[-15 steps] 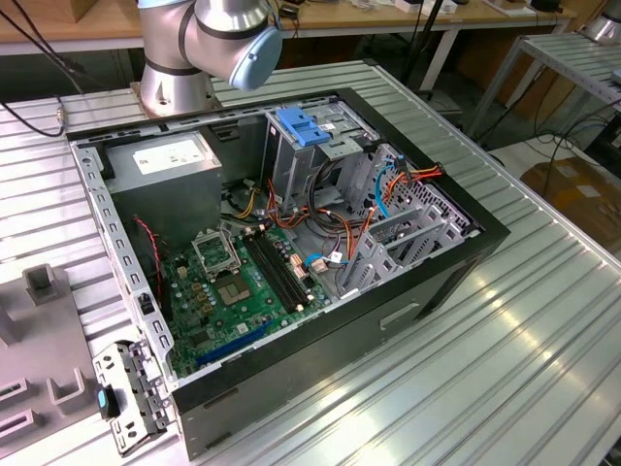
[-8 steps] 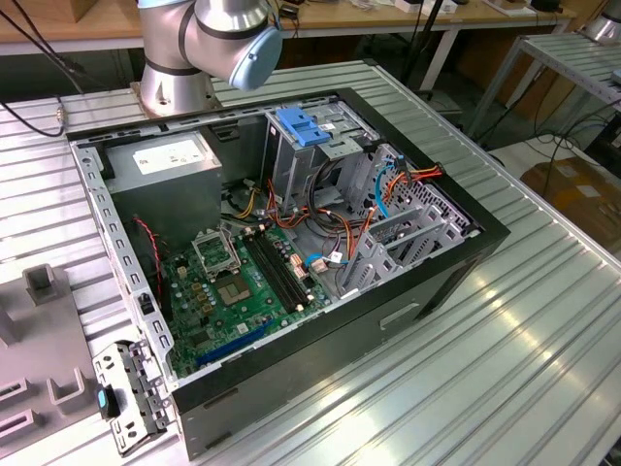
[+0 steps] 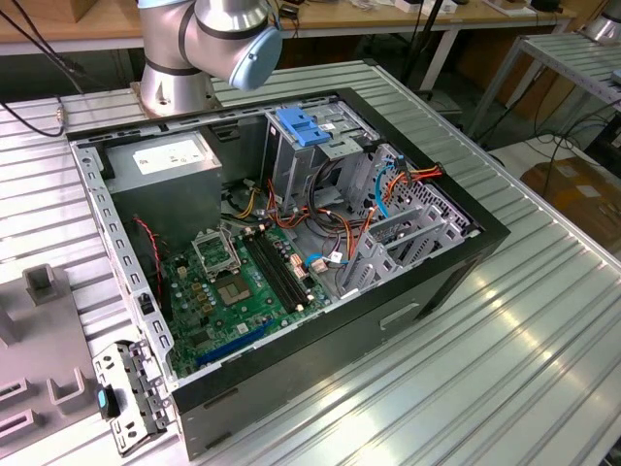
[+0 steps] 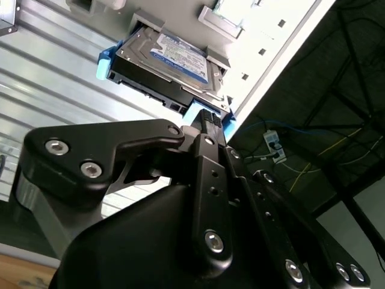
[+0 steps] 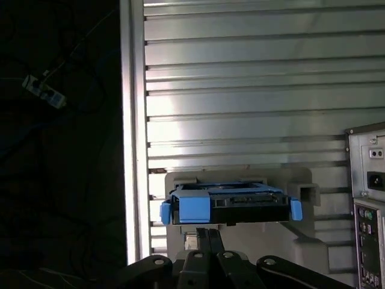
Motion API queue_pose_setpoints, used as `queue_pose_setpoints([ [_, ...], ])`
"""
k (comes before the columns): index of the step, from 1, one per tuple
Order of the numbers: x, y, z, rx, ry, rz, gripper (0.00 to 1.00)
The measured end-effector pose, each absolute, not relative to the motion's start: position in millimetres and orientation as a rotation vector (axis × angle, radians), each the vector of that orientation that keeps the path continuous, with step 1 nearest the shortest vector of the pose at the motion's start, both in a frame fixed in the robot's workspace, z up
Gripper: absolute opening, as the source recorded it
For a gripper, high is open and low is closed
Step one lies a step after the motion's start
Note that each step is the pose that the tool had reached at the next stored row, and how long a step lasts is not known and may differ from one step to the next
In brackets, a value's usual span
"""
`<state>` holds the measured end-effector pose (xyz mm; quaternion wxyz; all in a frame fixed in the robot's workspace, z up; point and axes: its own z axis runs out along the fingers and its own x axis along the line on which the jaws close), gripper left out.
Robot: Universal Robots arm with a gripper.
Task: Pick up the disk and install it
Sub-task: 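Pick up the disk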
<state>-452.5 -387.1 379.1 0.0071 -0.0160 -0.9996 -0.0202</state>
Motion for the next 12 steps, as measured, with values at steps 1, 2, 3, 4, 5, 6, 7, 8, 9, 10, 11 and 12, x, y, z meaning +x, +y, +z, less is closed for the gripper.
queue_pose_setpoints([
  [1,-452.5,-387.1,379.0,-0.022,-3.126,-0.063,0.11],
  [2,-452.5,-387.1,379.1,0.002,-3.126,-0.063,0.11],
  [3,-452.5,-387.1,379.1,0.026,-3.126,-0.063,0.11],
  [4,-452.5,-387.1,379.0,0.041,-3.125,-0.062,0.11],
  [5,-452.5,-387.1,379.1,0.057,-3.125,-0.062,0.11],
  [6,-452.5,-387.1,379.1,0.076,-3.124,-0.062,0.11],
  [7,-452.5,-387.1,379.1,0.097,-3.123,-0.062,0.11],
  [8,-452.5,-387.1,379.1,0.122,-3.122,-0.062,0.11],
  [9,-452.5,-387.1,379.1,0.14,-3.121,-0.062,0.11],
  [10,-452.5,-387.1,379.1,0.179,-3.119,-0.061,0.11],
  [11,-452.5,-387.1,379.1,0.217,-3.116,-0.061,0.11],
  [12,-452.5,-387.1,379.1,0.251,-3.113,-0.061,0.11],
])
